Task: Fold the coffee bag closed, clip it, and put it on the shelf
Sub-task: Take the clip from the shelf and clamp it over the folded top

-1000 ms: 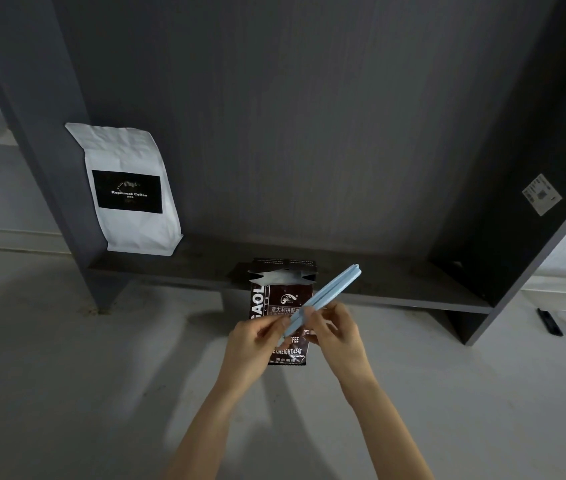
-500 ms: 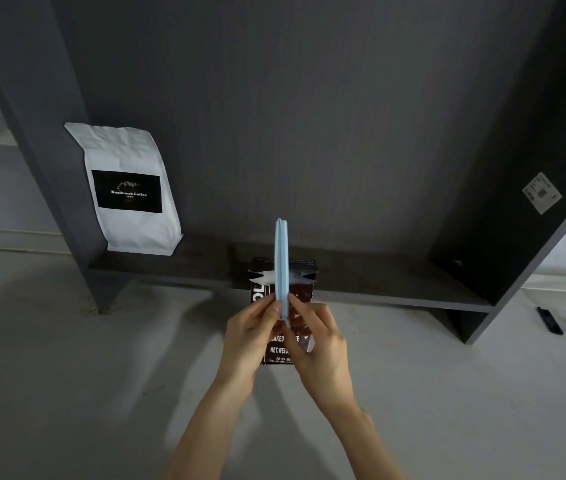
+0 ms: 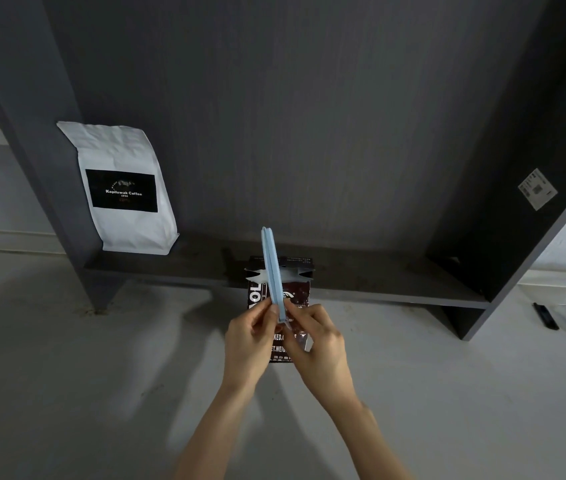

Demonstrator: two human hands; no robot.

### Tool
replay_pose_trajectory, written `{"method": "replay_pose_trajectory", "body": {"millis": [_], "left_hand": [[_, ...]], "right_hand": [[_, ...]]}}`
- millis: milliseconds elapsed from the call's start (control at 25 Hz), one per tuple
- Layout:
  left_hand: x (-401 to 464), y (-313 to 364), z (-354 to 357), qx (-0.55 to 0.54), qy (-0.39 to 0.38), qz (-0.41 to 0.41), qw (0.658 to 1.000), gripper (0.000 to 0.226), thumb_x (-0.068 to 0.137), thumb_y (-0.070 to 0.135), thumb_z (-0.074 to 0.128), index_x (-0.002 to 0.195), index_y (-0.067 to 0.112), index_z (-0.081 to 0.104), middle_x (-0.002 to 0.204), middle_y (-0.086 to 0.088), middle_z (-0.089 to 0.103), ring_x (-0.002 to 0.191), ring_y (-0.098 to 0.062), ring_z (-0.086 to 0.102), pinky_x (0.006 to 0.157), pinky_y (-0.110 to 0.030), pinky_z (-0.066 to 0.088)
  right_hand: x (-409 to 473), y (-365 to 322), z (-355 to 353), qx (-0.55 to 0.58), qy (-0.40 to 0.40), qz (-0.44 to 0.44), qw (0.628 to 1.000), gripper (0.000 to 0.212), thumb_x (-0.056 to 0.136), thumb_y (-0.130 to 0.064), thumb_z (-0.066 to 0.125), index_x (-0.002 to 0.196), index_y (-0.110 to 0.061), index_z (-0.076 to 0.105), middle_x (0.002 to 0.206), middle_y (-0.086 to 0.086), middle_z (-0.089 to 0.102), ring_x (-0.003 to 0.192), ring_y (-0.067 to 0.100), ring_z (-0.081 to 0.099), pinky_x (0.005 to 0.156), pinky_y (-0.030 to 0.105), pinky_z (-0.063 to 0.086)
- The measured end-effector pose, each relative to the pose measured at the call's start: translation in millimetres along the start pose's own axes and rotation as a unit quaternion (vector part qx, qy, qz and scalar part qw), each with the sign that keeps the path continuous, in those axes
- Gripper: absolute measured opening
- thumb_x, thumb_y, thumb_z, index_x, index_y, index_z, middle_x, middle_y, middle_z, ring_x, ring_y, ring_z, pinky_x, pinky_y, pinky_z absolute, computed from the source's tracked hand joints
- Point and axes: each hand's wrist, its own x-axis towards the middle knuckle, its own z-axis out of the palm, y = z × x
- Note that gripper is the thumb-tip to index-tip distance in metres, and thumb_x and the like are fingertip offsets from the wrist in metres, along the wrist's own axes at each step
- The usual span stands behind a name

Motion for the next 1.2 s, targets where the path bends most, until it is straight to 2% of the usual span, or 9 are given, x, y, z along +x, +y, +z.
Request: {"method": "replay_pose_trajectory", "body": {"millis": [80, 160, 280, 480, 600, 800, 920, 1000, 1200], "left_hand": [[1.6, -0.1, -4.5, -0.007, -0.03, -0.002, 1.0, 0.031, 0.086, 0.013, 0.053, 0.079, 0.041, 0.063, 0.064, 0.024, 0.07, 0.07, -0.003, 0.066, 0.079, -0.029, 0.053], [0.7, 0.2, -6.3, -0.006, -0.071, 0.003, 0.997, 0.03, 0.085, 0.011, 0.054, 0.084, 0.038, 0.065, 0.066, 0.027, 0.07, 0.07, 0.002, 0.065, 0.076, -0.019, 0.053], [-3.4, 0.4, -1.9, 0.037, -0.1, 0.032, 0.994, 0.023, 0.086, 0.013, 0.053, 0.104, 0.02, 0.065, 0.077, 0.024, 0.069, 0.069, 0.01, 0.062, 0.069, -0.005, 0.047], [-8.1, 0.6, 4.8, 0.139, -0.087, 0.114, 0.98, 0.025, 0.088, 0.006, 0.045, 0.103, 0.011, 0.065, 0.085, 0.003, 0.066, 0.068, 0.018, 0.056, 0.062, 0.001, 0.039], [-7.8, -0.5, 4.9, 0.153, -0.084, 0.138, 0.975, 0.026, 0.088, 0.004, 0.044, 0.105, 0.009, 0.064, 0.091, 0.001, 0.065, 0.07, 0.023, 0.053, 0.065, 0.003, 0.037], [-6.8, -2.8, 1.6, 0.121, -0.155, 0.141, 0.97, 0.032, 0.085, 0.013, 0.053, 0.116, 0.016, 0.056, 0.096, 0.0, 0.06, 0.083, 0.002, 0.061, 0.071, -0.006, 0.046], [-6.8, -1.9, -0.4, 0.175, -0.128, 0.18, 0.959, 0.037, 0.084, 0.01, 0.055, 0.12, 0.019, 0.054, 0.095, 0.006, 0.062, 0.08, 0.015, 0.056, 0.069, 0.001, 0.04], [-8.6, 2.0, -0.5, 0.189, -0.132, 0.201, 0.952, 0.033, 0.087, 0.01, 0.05, 0.118, 0.018, 0.055, 0.096, 0.006, 0.065, 0.078, 0.022, 0.053, 0.068, 0.004, 0.036], [-5.8, 8.6, -8.1, 0.202, -0.142, 0.213, 0.945, 0.029, 0.088, 0.011, 0.047, 0.116, 0.012, 0.056, 0.067, 0.013, 0.058, 0.061, 0.008, 0.054, 0.054, -0.003, 0.034]], "right_hand": [[2.8, -2.6, -3.1, 0.029, 0.002, 0.043, 0.999, 0.032, 0.079, -0.017, 0.062, 0.111, -0.014, 0.062, 0.085, -0.018, 0.054, 0.078, -0.014, 0.057, 0.068, 0.0, 0.042], [7.5, -4.3, -5.3, 0.072, 0.008, 0.103, 0.992, 0.021, 0.081, -0.015, 0.062, 0.101, -0.017, 0.065, 0.083, -0.01, 0.061, 0.074, -0.008, 0.061, 0.066, 0.004, 0.046], [11.6, -5.0, -9.2, 0.105, 0.005, 0.158, 0.982, 0.016, 0.085, -0.013, 0.056, 0.077, -0.025, 0.064, 0.068, -0.005, 0.061, 0.063, 0.01, 0.06, 0.064, 0.027, 0.052], [10.0, -4.0, -10.5, 0.061, -0.014, 0.172, 0.983, 0.034, 0.086, -0.011, 0.051, 0.056, -0.028, 0.05, 0.056, -0.007, 0.051, 0.051, 0.006, 0.049, 0.051, 0.014, 0.037], [9.8, -3.0, -6.8, 0.058, -0.002, 0.189, 0.98, 0.033, 0.085, -0.011, 0.052, 0.055, -0.025, 0.048, 0.056, -0.002, 0.05, 0.049, 0.008, 0.045, 0.05, 0.016, 0.036], [12.4, -6.0, -10.0, 0.116, 0.04, 0.225, 0.967, 0.023, 0.085, -0.019, 0.055, 0.063, -0.014, 0.057, 0.053, -0.004, 0.055, 0.051, 0.009, 0.049, 0.055, 0.03, 0.042], [13.3, -5.3, -10.0, 0.169, 0.055, 0.267, 0.947, 0.021, 0.087, -0.021, 0.052, 0.077, -0.006, 0.062, 0.066, 0.002, 0.063, 0.064, 0.014, 0.059, 0.071, 0.039, 0.051], [13.3, -6.5, -10.3, 0.188, 0.052, 0.278, 0.941, 0.022, 0.089, -0.019, 0.049, 0.074, -0.008, 0.06, 0.067, 0.002, 0.063, 0.068, 0.018, 0.061, 0.075, 0.04, 0.052], [12.4, -5.1, -13.1, 0.181, 0.038, 0.277, 0.943, 0.02, 0.09, -0.011, 0.045, 0.077, -0.005, 0.059, 0.067, 0.006, 0.06, 0.068, 0.024, 0.058, 0.08, 0.05, 0.051]]}}
